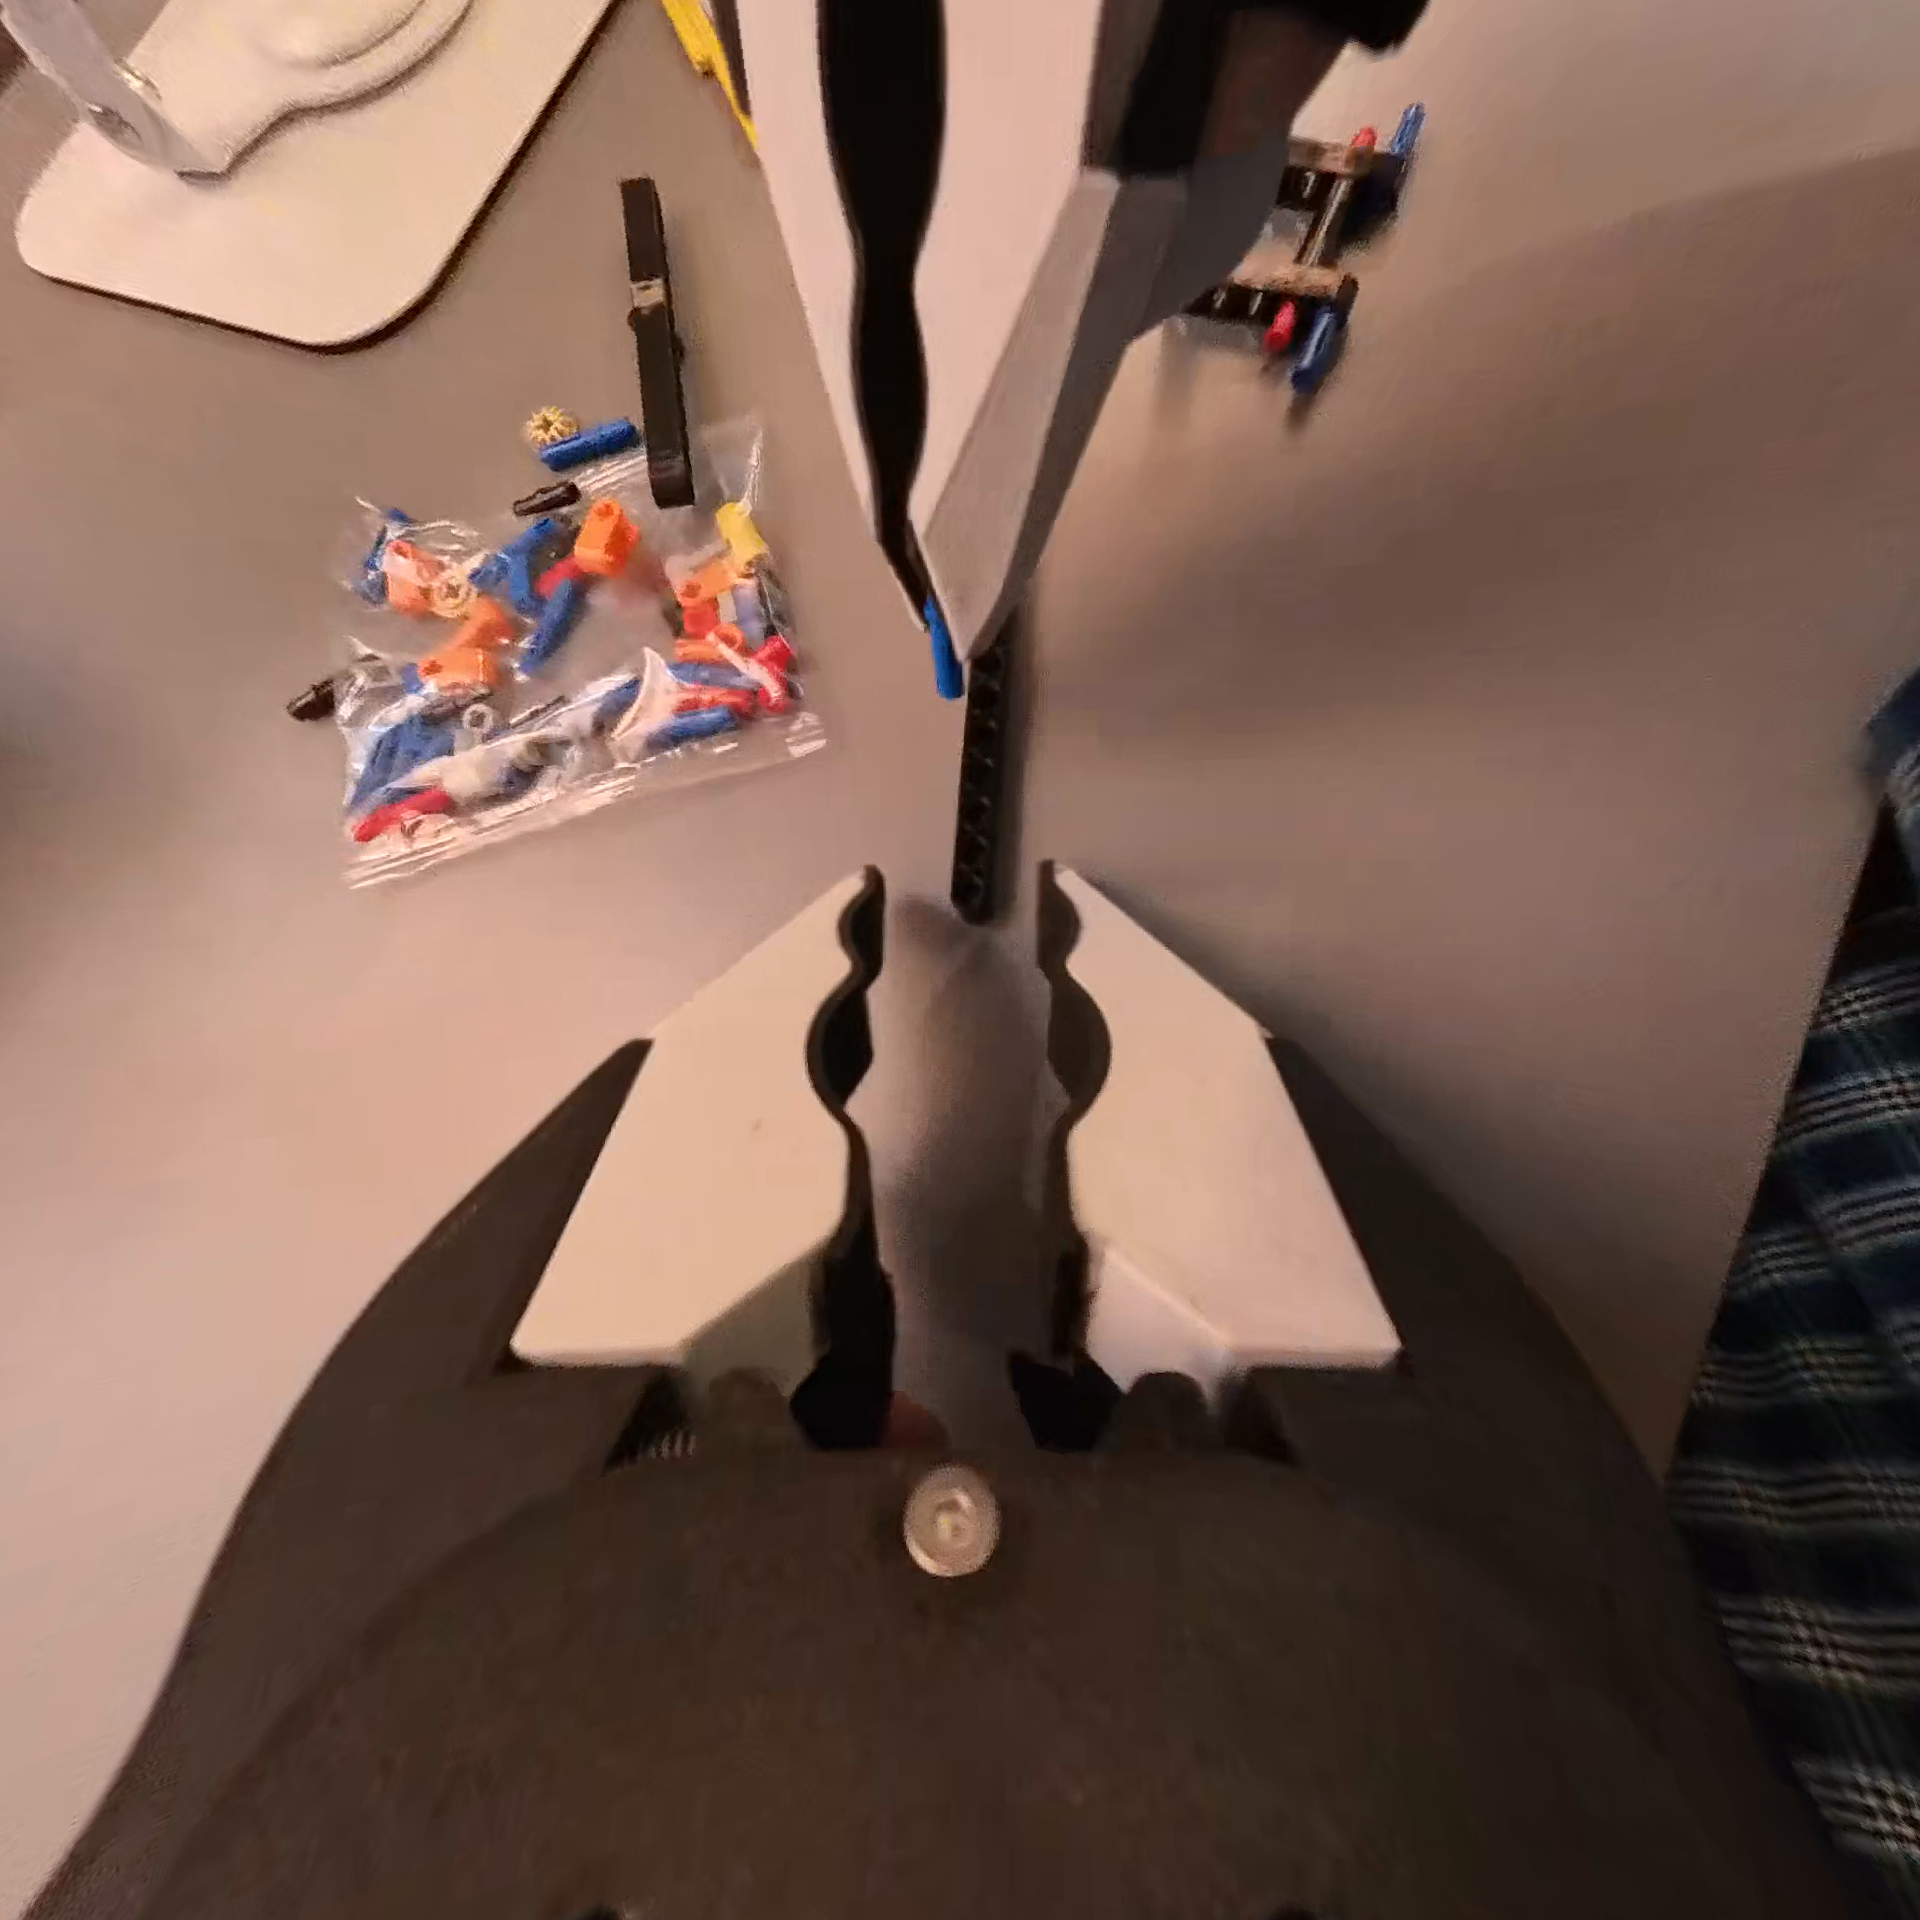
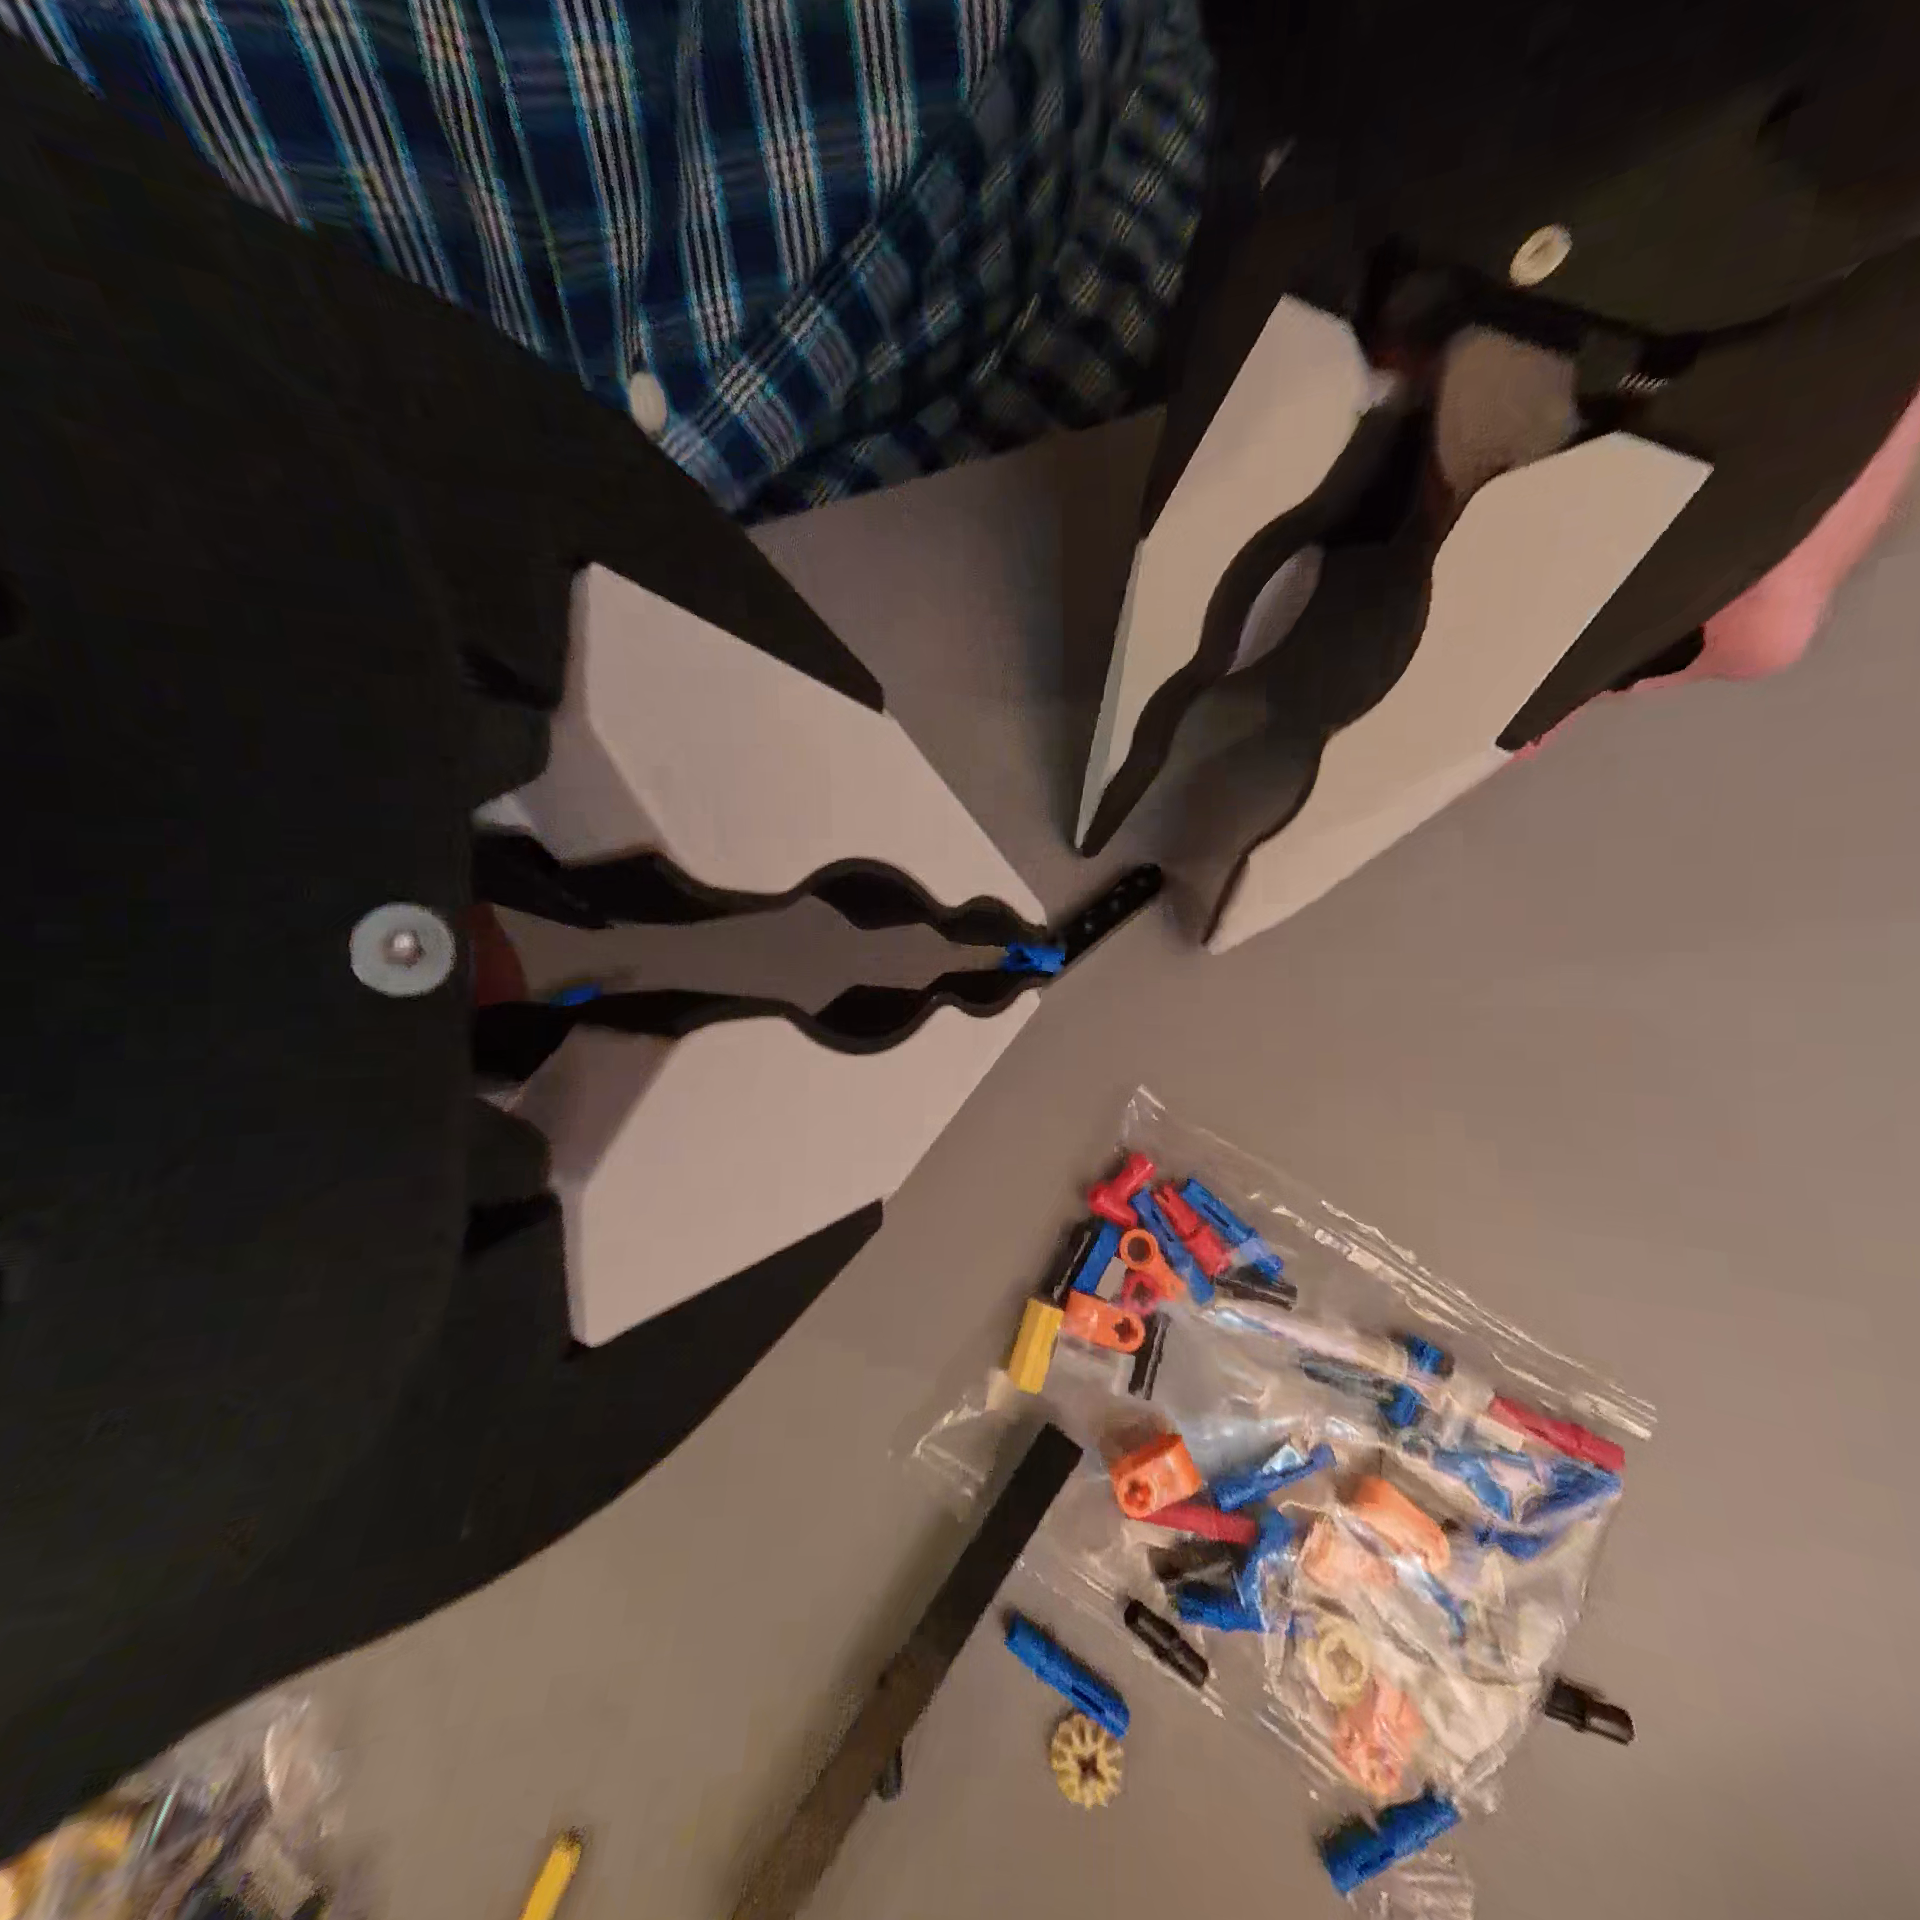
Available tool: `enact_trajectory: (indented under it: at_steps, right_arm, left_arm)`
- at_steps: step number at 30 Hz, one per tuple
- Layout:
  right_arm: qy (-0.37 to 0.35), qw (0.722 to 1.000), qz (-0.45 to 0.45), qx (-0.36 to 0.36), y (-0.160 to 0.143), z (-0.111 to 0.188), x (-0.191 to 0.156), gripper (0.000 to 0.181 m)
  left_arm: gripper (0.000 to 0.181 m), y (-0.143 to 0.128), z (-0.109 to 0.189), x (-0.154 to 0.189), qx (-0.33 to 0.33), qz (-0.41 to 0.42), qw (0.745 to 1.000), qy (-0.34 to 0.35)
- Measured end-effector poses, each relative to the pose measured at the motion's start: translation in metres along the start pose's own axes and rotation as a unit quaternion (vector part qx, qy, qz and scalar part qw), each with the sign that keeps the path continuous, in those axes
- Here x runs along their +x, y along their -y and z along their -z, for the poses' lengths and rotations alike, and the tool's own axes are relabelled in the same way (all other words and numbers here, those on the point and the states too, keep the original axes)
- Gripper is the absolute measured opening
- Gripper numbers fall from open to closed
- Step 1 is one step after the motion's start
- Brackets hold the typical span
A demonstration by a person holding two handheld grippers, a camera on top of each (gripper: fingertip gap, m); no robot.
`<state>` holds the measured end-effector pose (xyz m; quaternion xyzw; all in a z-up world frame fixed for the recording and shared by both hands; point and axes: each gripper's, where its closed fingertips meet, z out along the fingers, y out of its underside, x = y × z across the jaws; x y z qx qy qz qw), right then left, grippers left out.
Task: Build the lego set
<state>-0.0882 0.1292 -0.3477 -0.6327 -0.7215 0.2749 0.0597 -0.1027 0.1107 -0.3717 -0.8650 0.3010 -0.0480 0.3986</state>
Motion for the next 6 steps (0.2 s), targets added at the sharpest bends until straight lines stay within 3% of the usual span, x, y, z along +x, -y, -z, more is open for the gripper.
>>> enact_trajectory:
  at_steps: [2,6]
  right_arm:
    - [-0.004,1.0,0.017,-0.017,-0.0014,-0.0031,0.0003,0.002]
    - [-0.008,0.998,0.034,-0.043,-0.0071,-0.0084,-0.0006,0.002]
  left_arm:
    - [0.016,0.0,-0.0027,-0.0006,0.0,-0.008,1.0,0.004]
    - [0.012,0.0013,-0.0052,0.0014,0.001,0.0,1.0,-0.013]
